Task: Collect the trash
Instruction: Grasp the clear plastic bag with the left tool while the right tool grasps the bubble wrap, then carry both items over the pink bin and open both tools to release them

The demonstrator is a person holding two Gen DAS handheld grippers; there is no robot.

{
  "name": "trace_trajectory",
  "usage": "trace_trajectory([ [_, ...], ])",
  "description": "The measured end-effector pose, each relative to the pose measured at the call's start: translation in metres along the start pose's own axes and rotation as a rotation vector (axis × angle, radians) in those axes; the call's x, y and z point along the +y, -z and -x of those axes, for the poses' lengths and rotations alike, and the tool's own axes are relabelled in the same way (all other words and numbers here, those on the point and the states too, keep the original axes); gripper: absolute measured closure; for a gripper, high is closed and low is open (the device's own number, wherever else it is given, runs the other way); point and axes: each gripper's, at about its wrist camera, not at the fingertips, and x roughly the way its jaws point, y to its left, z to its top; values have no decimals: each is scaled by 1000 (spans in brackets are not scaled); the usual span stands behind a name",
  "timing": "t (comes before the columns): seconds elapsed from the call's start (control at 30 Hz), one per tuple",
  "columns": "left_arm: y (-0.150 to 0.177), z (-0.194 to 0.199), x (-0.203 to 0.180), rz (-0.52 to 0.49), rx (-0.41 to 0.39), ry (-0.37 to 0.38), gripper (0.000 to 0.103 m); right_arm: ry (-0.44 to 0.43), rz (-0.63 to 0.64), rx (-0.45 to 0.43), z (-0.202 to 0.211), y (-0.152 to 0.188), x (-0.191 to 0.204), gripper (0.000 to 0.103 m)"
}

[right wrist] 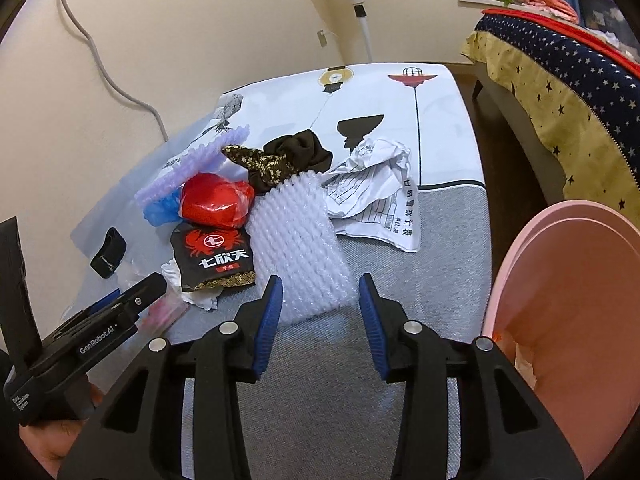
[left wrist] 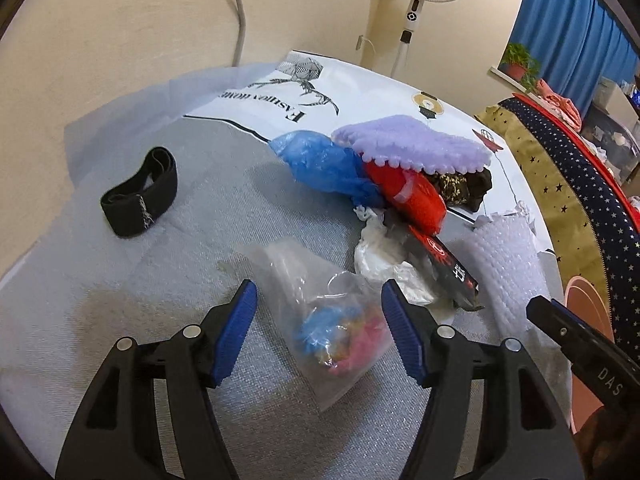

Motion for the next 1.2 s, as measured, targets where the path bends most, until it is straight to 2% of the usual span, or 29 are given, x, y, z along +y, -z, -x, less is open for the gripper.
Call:
trace_trajectory([
  [0.1, -1, -1, -3, -3, 5, 17, 53, -5, 3, 6, -1, 0, 1, 75],
  [0.17, -2, -1, -4, -6, 7, 31, 60, -10, 8, 10, -2, 1, 2, 86],
  [0.2, -2, 0, -4, -10, 6, 35, 66, -13, 12, 10, -2, 1, 2, 88],
  [0.3, -5, 4, -5, -18, -7, 41, 73, -24, 27, -6, 3, 0, 7, 92],
  [0.47, -9, 13, -7, -28, -33, 43, 75, -43, 52, -47, 19, -2, 16, 93],
  [0.77, -13, 39, -12, -66, -98, 50, 75, -13, 61, -102, 51, 1, 21, 93],
  [1.2, -14, 81, -29, -119, -172, 133, 75, 67, 65, -190, 119, 8, 23, 93],
])
